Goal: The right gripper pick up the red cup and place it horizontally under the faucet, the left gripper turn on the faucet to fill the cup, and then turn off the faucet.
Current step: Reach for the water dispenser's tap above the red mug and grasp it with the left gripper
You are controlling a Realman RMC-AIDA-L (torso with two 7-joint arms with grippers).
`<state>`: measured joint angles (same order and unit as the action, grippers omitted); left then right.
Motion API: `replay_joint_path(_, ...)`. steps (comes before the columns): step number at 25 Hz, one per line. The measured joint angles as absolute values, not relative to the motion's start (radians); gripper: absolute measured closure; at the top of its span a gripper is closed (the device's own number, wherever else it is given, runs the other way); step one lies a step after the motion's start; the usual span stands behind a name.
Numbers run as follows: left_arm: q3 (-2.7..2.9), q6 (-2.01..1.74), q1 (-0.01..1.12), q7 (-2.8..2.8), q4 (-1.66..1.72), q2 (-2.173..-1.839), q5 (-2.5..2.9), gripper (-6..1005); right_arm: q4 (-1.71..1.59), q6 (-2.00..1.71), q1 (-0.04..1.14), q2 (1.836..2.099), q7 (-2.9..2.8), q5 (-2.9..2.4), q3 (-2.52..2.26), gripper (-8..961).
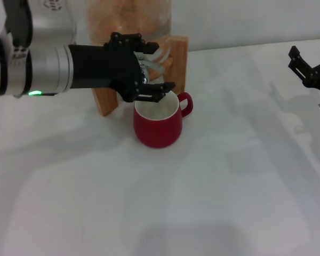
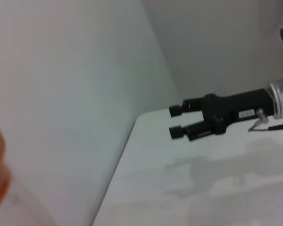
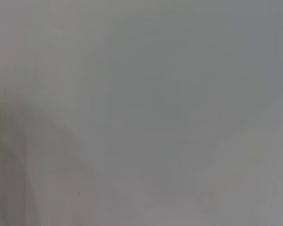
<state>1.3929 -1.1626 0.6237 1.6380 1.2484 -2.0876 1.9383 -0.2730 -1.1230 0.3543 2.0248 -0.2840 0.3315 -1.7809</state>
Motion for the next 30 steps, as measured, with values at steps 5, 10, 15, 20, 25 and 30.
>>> replay_joint_path(5,1.451,-1.079,0.513,1.639,1.311,-2.087,1.869,213,-0.273,-1.130,0.354,2.025,-0.290,0.329,-1.783,110)
replay_joint_path(10,1.460,-1.042,0.467,1.635,1.308,-2.088,1.839,213,-0.273,-1.138,0.353,2.025,-0.291,0.328,-1.784,110)
replay_joint_path(15,1.477,-0.996,0.441,1.631,1.303,-2.088,1.817,213,-0.273,-1.139,0.354,2.025,-0.292,0.327,-1.784,110)
replay_joint_path(20,1.506,-0.936,0.413,1.623,1.292,-2.087,1.800,213,-0.273,-1.140,0.354,2.026,-0.293,0.327,-1.784,110)
replay_joint_path(25,1.529,-0.918,0.415,1.594,1.258,-2.087,1.782,213,-0.273,-1.139,0.357,2.026,-0.295,0.327,-1.784,110)
replay_joint_path(30,1.539,-0.913,0.433,1.565,1.226,-2.086,1.756,213,-0.273,-1.136,0.359,2.026,-0.296,0.329,-1.784,110)
